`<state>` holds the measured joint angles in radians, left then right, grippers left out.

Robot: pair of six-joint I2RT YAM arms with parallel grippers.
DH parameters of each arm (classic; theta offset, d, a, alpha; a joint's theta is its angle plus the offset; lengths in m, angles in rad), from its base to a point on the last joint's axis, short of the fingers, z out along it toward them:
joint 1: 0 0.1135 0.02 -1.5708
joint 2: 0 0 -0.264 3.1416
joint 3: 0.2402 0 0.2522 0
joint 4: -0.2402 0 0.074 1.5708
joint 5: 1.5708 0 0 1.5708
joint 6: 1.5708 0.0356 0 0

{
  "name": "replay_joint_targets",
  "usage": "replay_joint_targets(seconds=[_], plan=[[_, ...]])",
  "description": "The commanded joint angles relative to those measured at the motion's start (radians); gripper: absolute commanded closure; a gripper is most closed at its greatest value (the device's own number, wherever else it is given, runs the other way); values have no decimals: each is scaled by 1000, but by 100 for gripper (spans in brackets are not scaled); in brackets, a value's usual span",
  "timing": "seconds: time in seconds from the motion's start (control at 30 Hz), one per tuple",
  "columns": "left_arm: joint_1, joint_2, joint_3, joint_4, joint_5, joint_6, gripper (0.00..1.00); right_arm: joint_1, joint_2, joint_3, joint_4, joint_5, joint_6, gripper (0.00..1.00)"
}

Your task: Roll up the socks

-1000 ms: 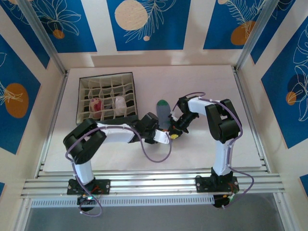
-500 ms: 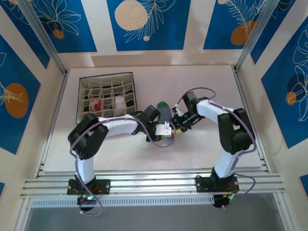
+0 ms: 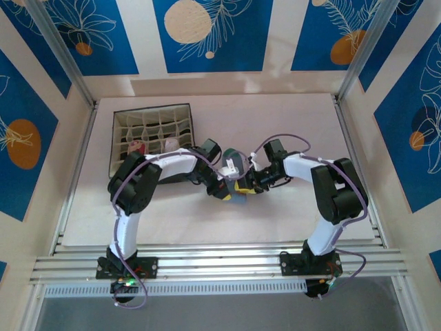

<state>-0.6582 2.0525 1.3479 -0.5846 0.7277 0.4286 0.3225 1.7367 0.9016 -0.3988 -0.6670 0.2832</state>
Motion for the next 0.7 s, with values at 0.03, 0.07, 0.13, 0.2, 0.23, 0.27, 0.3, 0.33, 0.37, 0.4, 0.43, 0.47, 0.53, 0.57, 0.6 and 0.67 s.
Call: replay_joint_targets(seconds=[0.03,0.07,0.13,0.2,0.23,0.27,0.3,0.33,0.37,0.4,0.43,0.47,0.53,0.57,0.6,0.67], plan=[[39,59,15,-88,45,-171,100,19,-14,-45,54,-48,26,60],[44,66,18,-88,48,-189,100,22,-18,-56,67,-46,32,60],[52,83,26,-91,45,-219,100,30,-20,-68,81,-33,42,60],[56,95,34,-98,39,-241,100,43,-21,-69,75,-4,41,61],[59,99,36,-98,40,-247,100,48,-17,-67,66,18,43,66],[58,98,34,-95,39,-248,100,53,-12,-62,54,43,46,74],[59,96,31,-91,36,-247,100,53,-6,-58,44,63,54,81],[58,90,25,-84,32,-243,100,54,5,-50,27,89,65,87],[59,79,16,-71,27,-235,100,53,22,-36,1,117,78,91],[59,65,2,-53,22,-228,100,52,36,-22,-22,135,82,94],[58,42,-22,-24,19,-219,97,53,55,-5,-53,149,86,97],[58,14,-52,19,16,-208,95,52,78,16,-84,154,85,99],[58,-54,-117,108,-7,-190,87,54,113,50,-138,167,75,100],[58,-97,-156,162,-11,-170,84,57,130,66,-164,174,69,100],[59,-136,-189,205,-12,-150,81,58,143,81,-183,179,60,100],[59,-222,-260,288,-18,-90,77,61,172,108,-227,188,45,100]])
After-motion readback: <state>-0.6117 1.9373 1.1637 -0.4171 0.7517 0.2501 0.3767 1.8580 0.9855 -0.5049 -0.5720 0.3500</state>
